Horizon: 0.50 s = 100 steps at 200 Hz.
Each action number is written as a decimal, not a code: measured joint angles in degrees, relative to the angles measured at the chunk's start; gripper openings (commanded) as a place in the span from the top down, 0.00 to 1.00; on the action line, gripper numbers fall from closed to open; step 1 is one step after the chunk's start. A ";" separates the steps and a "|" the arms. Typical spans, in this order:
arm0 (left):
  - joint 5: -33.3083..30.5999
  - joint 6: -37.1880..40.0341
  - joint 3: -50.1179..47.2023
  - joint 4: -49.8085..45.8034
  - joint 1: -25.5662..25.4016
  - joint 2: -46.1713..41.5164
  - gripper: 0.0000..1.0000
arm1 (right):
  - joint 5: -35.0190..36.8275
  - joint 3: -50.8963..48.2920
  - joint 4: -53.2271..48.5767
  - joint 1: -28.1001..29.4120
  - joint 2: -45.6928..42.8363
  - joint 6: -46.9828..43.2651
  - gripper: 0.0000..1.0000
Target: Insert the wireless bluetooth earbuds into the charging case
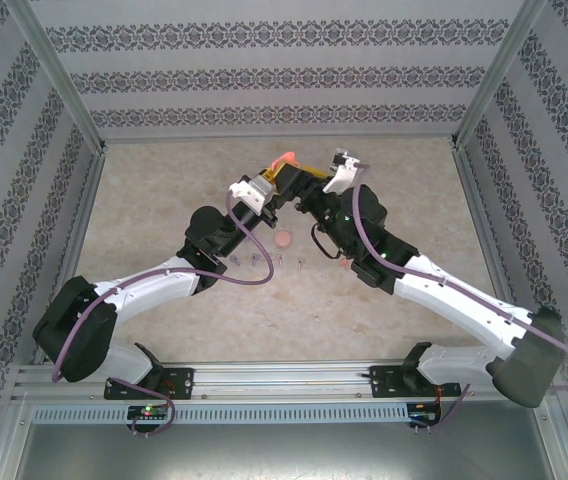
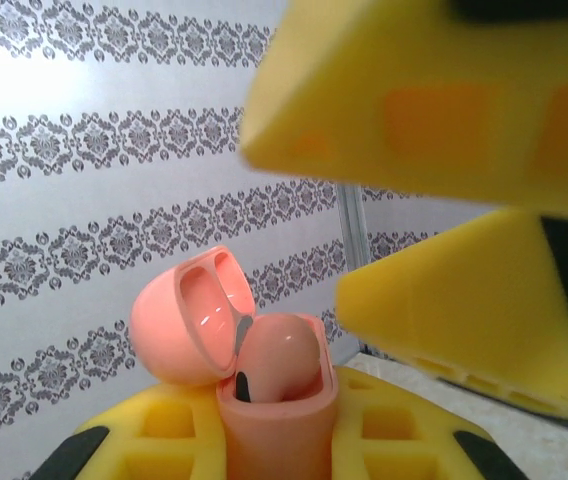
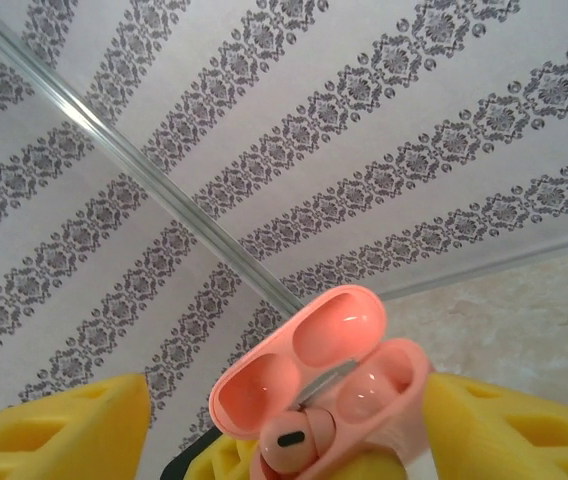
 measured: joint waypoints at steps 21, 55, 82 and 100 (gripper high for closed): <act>-0.28 0.00 -0.02 0.50 -0.28 -0.09 1.00 | 0.04 -1.38 -3.54 -0.83 -5.49 -0.24 0.21; -0.85 0.00 -0.96 0.61 -0.28 -1.70 1.00 | 0.22 -3.65 -10.82 -5.46 -15.30 -0.28 0.19; -0.85 -0.04 -1.60 0.57 -0.28 -3.56 1.00 | -1.46 -4.83 -19.69 -11.58 -18.23 -0.26 0.19; -0.85 -0.04 -2.23 0.55 -0.28 -4.81 1.00 | -4.37 -5.33 -25.86 -15.65 -16.87 -0.76 0.19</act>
